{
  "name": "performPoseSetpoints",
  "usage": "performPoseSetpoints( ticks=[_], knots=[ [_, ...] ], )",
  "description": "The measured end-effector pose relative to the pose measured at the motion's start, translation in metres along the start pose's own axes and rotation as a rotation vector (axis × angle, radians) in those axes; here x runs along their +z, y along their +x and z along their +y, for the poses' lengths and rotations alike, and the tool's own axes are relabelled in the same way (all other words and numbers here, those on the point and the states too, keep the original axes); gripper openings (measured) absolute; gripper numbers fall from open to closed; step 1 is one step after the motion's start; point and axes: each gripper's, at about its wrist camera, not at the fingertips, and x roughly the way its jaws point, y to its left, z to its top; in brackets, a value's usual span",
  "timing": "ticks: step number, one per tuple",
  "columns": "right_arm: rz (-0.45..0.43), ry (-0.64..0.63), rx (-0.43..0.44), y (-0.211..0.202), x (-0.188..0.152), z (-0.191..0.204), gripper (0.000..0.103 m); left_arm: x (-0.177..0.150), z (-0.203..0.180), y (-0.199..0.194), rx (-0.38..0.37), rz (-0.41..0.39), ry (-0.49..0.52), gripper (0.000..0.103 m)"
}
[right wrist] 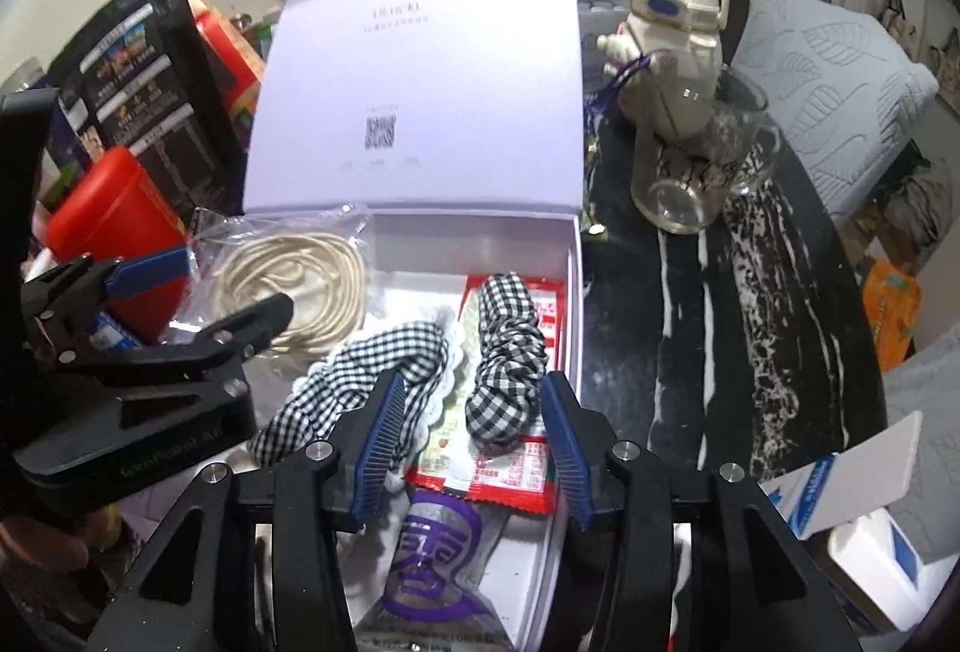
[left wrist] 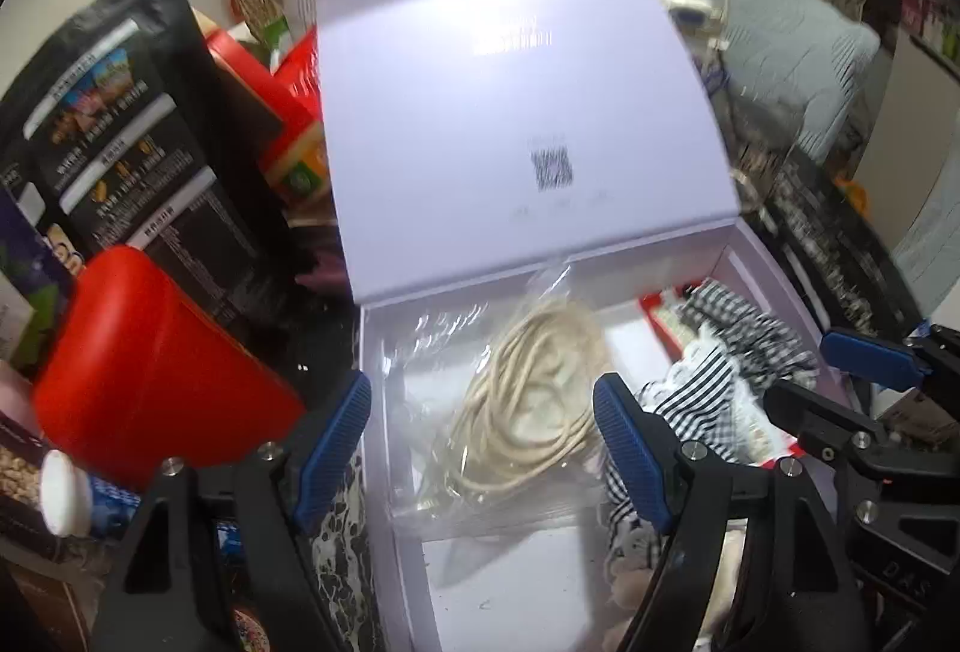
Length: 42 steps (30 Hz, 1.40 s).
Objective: Organize soft objects
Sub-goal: 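Withdraw both open grippers up and away from the box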
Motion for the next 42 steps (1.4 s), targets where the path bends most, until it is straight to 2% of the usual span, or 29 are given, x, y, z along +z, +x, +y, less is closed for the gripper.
performPoseSetpoints(
  ticks=[12, 15, 22, 27, 33, 42],
  knots=[
    [-0.098, -0.025, -0.014, -0.04, 0.001, 0.004, 0.05, 0.003, 0.001, -0.049, -0.019, -0.1, -0.018, 0.076],
    [-0.127, -0.033, -0.015, -0.053, 0.002, 0.004, 0.05, 0.003, 0.002, -0.067, -0.028, -0.148, -0.015, 0.076],
    [-0.236, -0.072, -0.025, -0.099, -0.001, 0.012, 0.05, 0.002, 0.007, -0.105, -0.066, -0.236, -0.024, 0.076],
    [-0.324, -0.097, -0.009, -0.132, -0.004, 0.02, 0.05, 0.0, 0.014, -0.127, -0.114, -0.253, -0.052, 0.076],
    [-0.394, -0.106, 0.0, -0.166, -0.017, 0.027, 0.056, -0.014, 0.014, -0.151, -0.14, -0.305, -0.041, 0.076],
    [-0.4, -0.089, -0.036, -0.194, -0.051, 0.02, 0.074, -0.047, -0.003, -0.189, -0.159, -0.367, 0.028, 0.077]
  ],
)
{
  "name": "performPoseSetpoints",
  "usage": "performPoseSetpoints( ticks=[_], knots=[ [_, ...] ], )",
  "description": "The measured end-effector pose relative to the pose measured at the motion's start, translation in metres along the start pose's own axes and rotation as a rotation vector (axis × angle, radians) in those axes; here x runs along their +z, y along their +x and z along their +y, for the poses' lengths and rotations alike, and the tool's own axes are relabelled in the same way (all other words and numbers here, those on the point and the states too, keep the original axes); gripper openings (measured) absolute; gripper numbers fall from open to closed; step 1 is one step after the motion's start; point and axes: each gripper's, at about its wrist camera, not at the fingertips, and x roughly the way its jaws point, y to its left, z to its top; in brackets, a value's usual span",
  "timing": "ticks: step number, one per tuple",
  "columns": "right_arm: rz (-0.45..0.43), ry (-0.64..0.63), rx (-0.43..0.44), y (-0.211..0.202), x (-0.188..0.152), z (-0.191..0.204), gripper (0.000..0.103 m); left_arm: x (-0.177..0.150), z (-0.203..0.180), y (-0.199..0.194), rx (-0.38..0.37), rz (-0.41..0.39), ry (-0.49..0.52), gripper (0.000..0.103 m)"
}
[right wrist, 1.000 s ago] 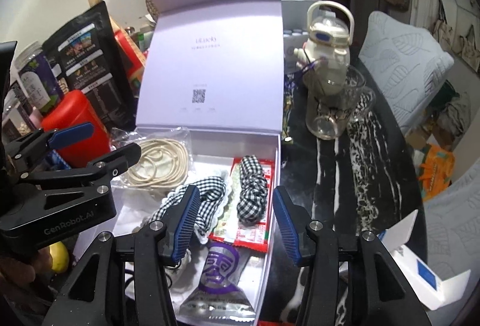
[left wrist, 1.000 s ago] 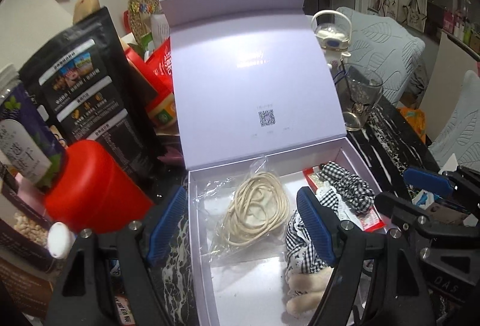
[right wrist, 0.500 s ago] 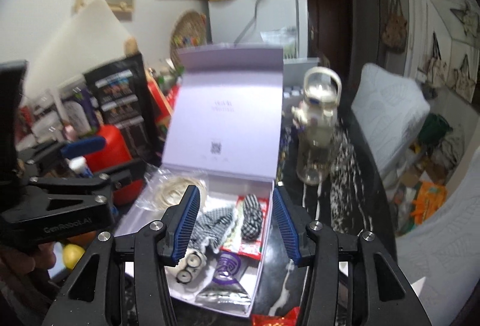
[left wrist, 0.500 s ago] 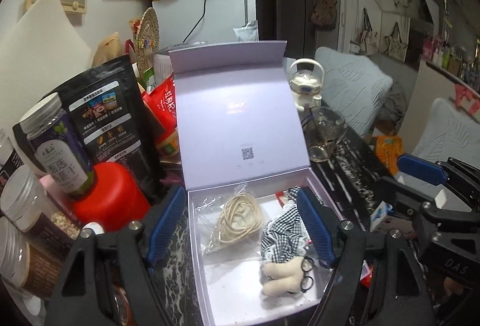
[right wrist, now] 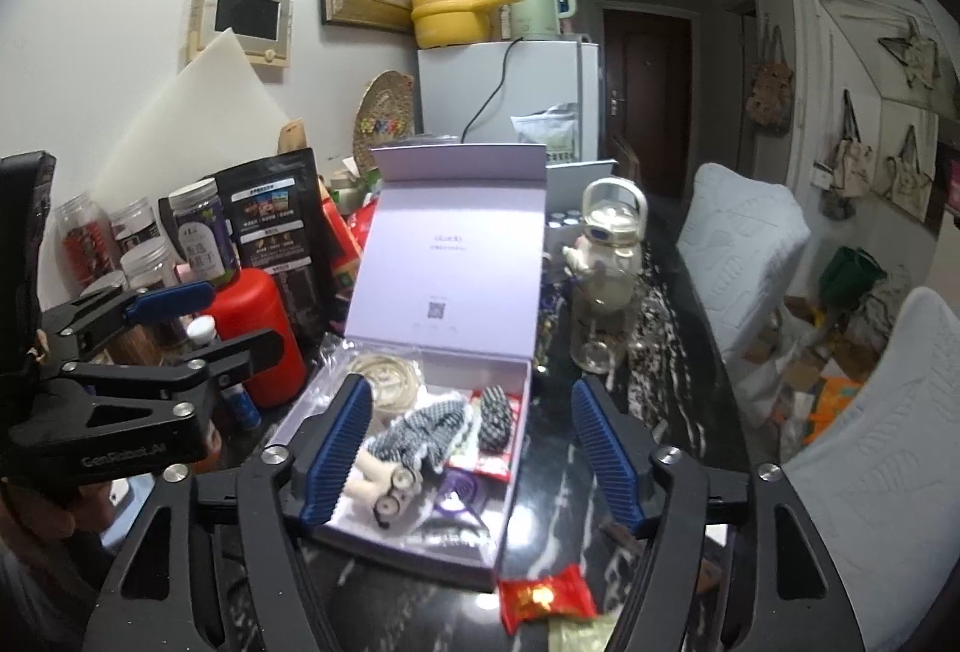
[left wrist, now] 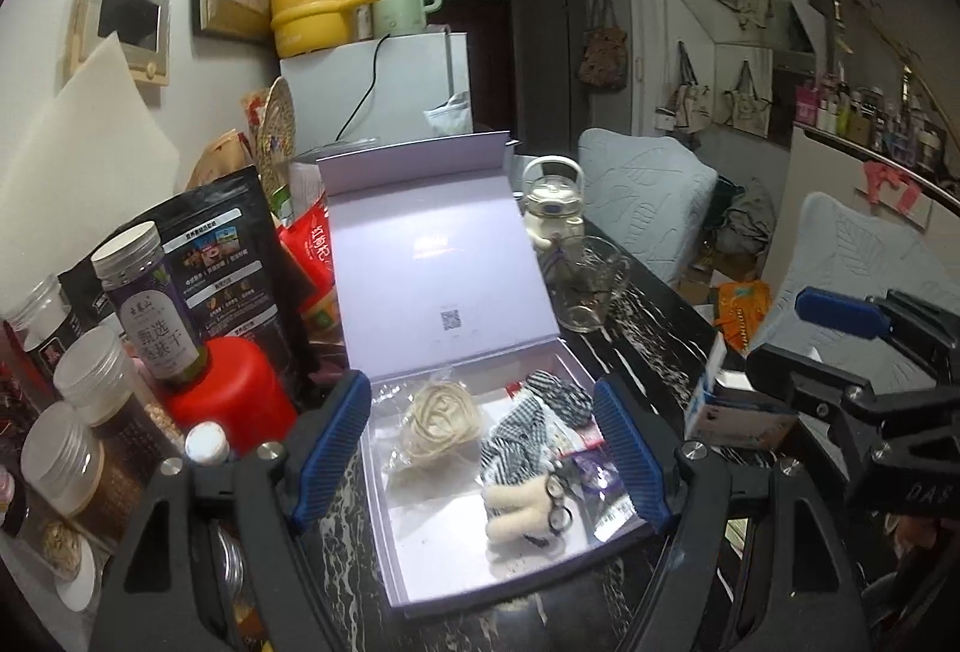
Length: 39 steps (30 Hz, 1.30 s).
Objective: Organize soft objects
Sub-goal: 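Withdraw both open grippers up and away from the box, then grasp the red snack packet with the right gripper while the left gripper approaches the green sachet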
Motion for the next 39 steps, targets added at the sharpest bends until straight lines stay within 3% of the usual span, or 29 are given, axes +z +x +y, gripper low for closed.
performPoseSetpoints(
  ticks=[9, 21, 27, 31, 39],
  knots=[
    [0.013, 0.051, -0.055, -0.037, -0.034, -0.019, 0.083, -0.033, -0.028, -0.024, -0.02, 0.051, 0.013, 0.077],
    [0.107, 0.092, -0.12, -0.055, -0.097, -0.047, 0.083, -0.085, -0.053, -0.028, -0.082, 0.137, -0.029, 0.076],
    [0.158, 0.127, -0.119, -0.048, -0.124, -0.058, 0.083, -0.105, -0.061, -0.02, -0.098, 0.183, -0.042, 0.076],
    [0.193, 0.132, -0.112, -0.034, -0.136, -0.061, 0.089, -0.116, -0.064, -0.014, -0.076, 0.194, -0.046, 0.076],
    [0.26, 0.115, -0.085, 0.009, -0.149, -0.062, 0.089, -0.132, -0.06, 0.009, -0.039, 0.238, -0.055, 0.076]
  ],
)
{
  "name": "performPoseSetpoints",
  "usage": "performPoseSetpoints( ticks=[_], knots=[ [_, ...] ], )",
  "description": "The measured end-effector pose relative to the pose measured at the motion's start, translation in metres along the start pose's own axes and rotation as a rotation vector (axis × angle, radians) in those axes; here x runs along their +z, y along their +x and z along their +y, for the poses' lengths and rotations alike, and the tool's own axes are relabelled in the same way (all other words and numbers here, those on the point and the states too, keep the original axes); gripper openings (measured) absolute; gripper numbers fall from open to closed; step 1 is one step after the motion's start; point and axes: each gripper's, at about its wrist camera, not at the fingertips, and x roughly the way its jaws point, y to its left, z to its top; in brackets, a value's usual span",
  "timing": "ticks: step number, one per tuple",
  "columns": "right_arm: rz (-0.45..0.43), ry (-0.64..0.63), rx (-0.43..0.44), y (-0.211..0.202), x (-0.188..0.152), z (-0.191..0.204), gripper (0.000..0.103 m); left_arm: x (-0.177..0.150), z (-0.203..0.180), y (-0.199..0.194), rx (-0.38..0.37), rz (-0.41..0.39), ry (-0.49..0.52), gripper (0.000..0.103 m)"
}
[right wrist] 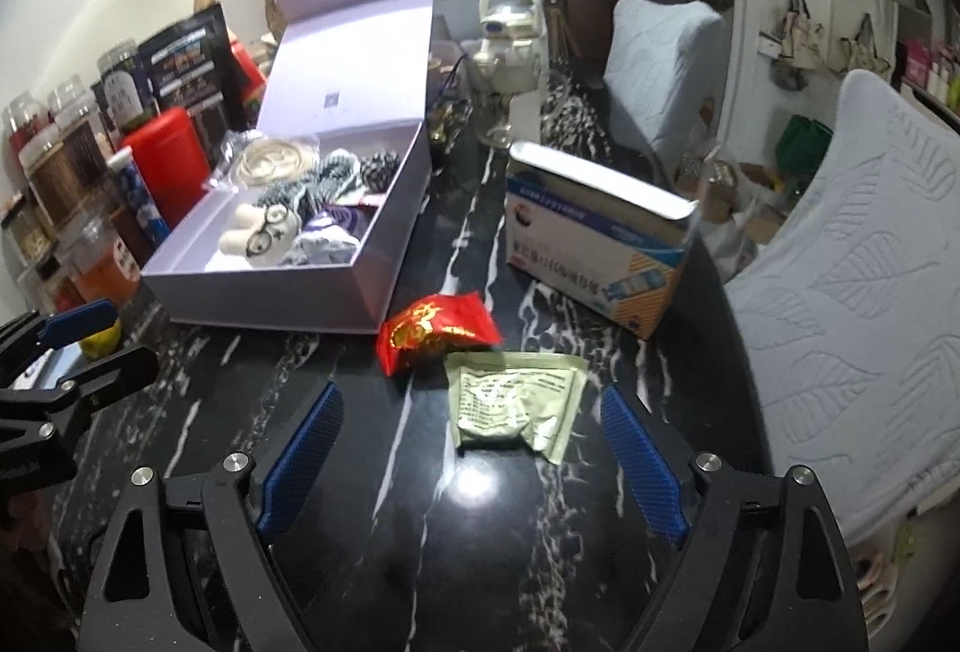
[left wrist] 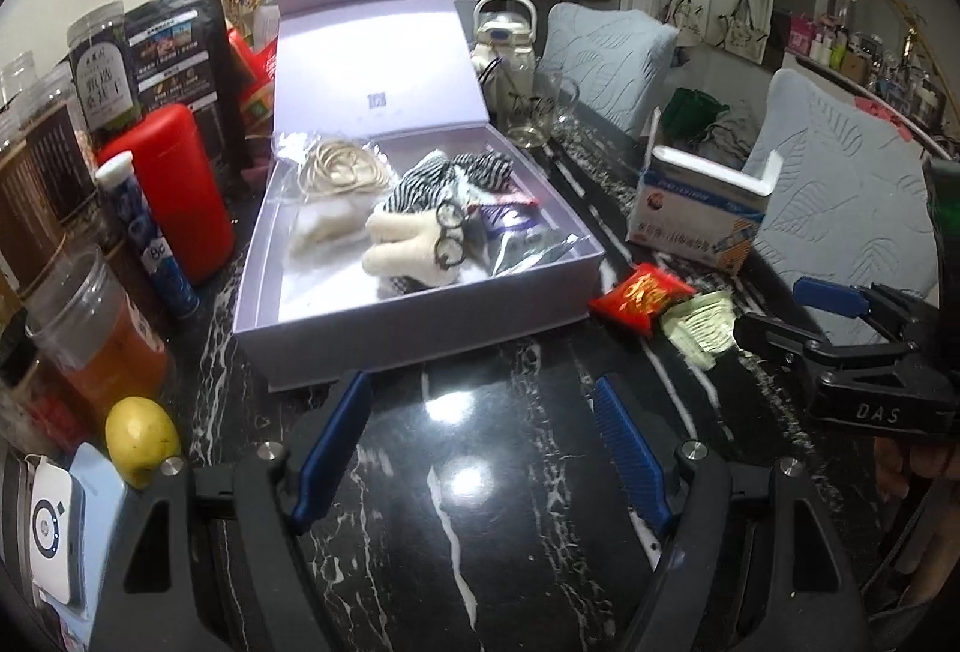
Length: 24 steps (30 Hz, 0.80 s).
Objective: Organize soft objects
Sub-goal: 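Grasp the red snack packet with the right gripper while the left gripper approaches the green sachet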
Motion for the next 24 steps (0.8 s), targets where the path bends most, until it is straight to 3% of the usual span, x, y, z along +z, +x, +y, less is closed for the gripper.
performPoseSetpoints(
  ticks=[17, 19, 21, 22, 24],
  knots=[
    [0.131, -0.105, 0.091, 0.093, 0.036, 0.011, 0.086, 0.009, 0.009, 0.042, -0.01, 0.072, -0.053, 0.076],
    [0.146, -0.105, 0.105, 0.098, 0.036, 0.011, 0.063, 0.012, 0.01, 0.043, -0.011, 0.073, -0.057, 0.076],
    [0.173, -0.1, 0.125, 0.102, 0.035, 0.011, 0.052, 0.014, 0.01, 0.045, -0.02, 0.073, -0.058, 0.076],
    [0.185, -0.103, 0.127, 0.103, 0.033, 0.012, 0.041, 0.015, 0.008, 0.046, -0.026, 0.074, -0.058, 0.076],
    [0.177, -0.136, 0.097, 0.101, 0.03, 0.015, 0.036, 0.016, 0.006, 0.047, -0.031, 0.074, -0.057, 0.076]
  ],
)
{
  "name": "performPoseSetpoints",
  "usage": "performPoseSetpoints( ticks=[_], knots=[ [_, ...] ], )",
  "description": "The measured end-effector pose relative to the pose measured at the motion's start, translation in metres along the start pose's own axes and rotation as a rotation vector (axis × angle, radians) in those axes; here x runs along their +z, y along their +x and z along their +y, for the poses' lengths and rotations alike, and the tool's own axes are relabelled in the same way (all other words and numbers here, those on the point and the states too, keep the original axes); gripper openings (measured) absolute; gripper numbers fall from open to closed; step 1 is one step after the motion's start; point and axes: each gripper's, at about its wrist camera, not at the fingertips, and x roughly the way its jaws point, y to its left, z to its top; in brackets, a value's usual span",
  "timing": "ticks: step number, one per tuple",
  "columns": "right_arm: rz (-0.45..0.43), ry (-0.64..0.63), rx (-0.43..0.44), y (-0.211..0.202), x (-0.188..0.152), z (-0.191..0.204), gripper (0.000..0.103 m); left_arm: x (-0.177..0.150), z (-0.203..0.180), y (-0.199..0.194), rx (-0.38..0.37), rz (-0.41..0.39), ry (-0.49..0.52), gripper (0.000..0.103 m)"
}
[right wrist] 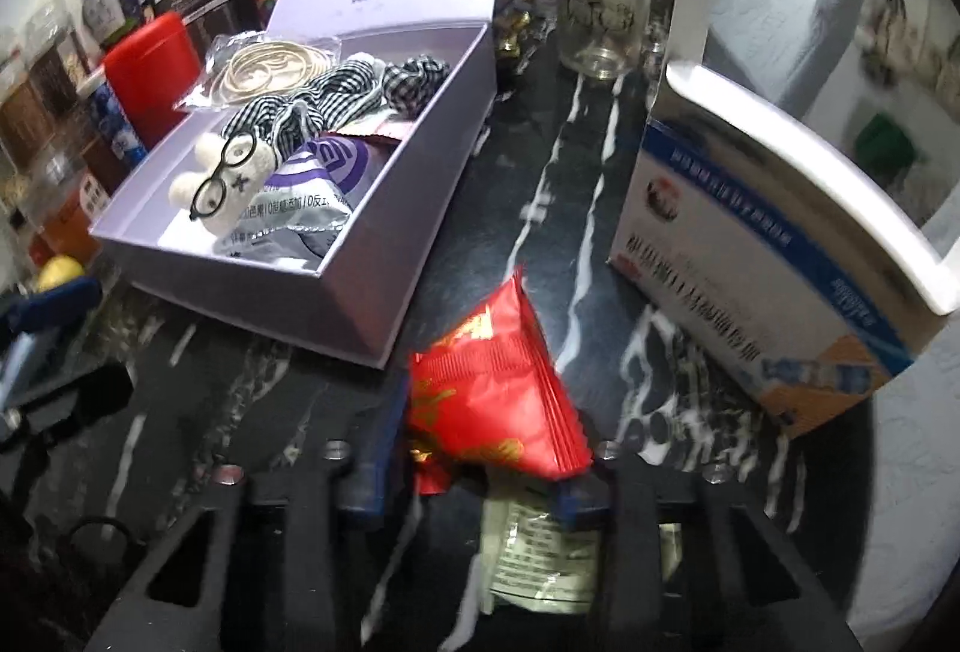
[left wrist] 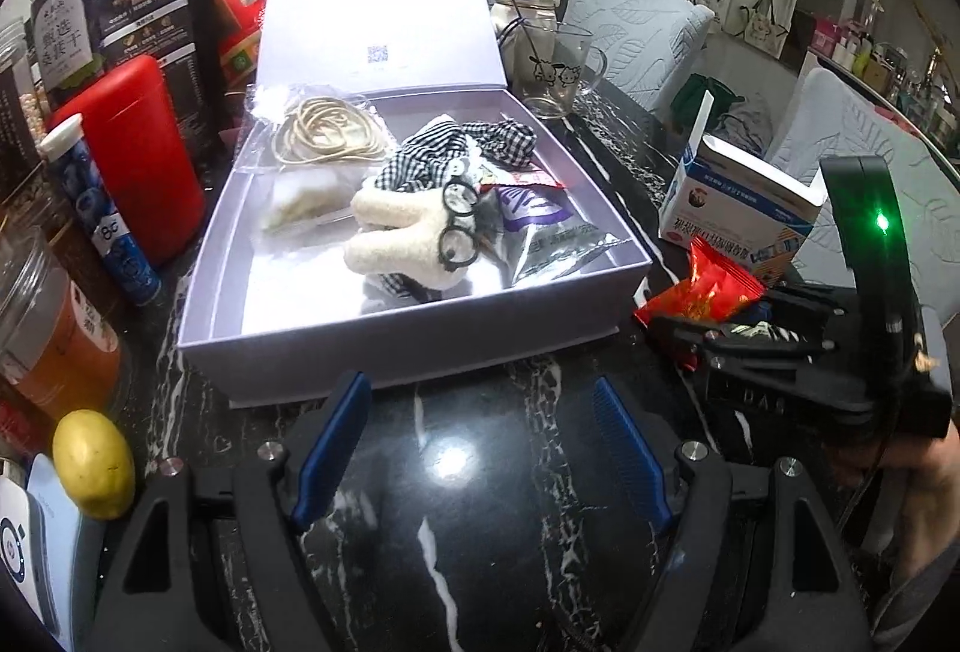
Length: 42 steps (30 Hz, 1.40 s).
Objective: Organize soft objects
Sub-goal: 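Grasp the red snack packet with the right gripper while the left gripper approaches the green sachet, then grasp the pale green sachet with the left gripper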
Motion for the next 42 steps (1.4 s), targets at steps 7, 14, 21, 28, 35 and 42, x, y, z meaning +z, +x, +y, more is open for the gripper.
performPoseSetpoints(
  ticks=[7, 14, 21, 28, 35, 42],
  knots=[
    [-0.084, 0.03, 0.041, -0.033, -0.015, -0.007, 0.031, 0.003, -0.018, -0.003, -0.034, -0.016, 0.029, 0.076],
    [-0.135, 0.088, 0.001, -0.081, -0.045, -0.028, 0.031, 0.007, -0.05, 0.0, -0.119, 0.0, 0.068, 0.076],
    [-0.124, 0.168, -0.031, -0.105, -0.079, -0.056, 0.031, 0.009, -0.1, 0.015, -0.226, 0.044, 0.138, 0.076],
    [-0.12, 0.227, -0.062, -0.116, -0.104, -0.084, 0.031, 0.011, -0.145, 0.046, -0.276, 0.121, 0.251, 0.076],
    [-0.114, 0.267, -0.056, -0.118, -0.116, -0.105, 0.031, 0.015, -0.165, 0.076, -0.266, 0.153, 0.342, 0.076],
    [-0.108, 0.282, -0.038, -0.114, -0.117, -0.111, 0.031, 0.017, -0.176, 0.091, -0.264, 0.181, 0.454, 0.076]
  ],
)
